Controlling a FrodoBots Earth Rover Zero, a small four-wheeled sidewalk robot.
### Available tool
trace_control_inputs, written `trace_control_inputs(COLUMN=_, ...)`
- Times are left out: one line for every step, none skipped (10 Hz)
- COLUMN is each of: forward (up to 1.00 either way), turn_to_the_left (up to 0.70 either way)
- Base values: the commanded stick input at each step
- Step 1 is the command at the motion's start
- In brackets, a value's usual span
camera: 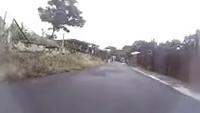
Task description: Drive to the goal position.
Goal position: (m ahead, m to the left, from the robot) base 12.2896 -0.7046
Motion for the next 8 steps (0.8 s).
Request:
trace_control_inputs(forward=0.7, turn_to_the_left=0.0)
trace_control_inputs(forward=0.7, turn_to_the_left=0.0)
trace_control_inputs(forward=0.7, turn_to_the_left=0.0)
trace_control_inputs(forward=0.7, turn_to_the_left=0.0)
trace_control_inputs(forward=0.7, turn_to_the_left=0.0)
trace_control_inputs(forward=0.7, turn_to_the_left=0.0)
trace_control_inputs(forward=0.7, turn_to_the_left=0.0)
trace_control_inputs(forward=0.7, turn_to_the_left=0.0)
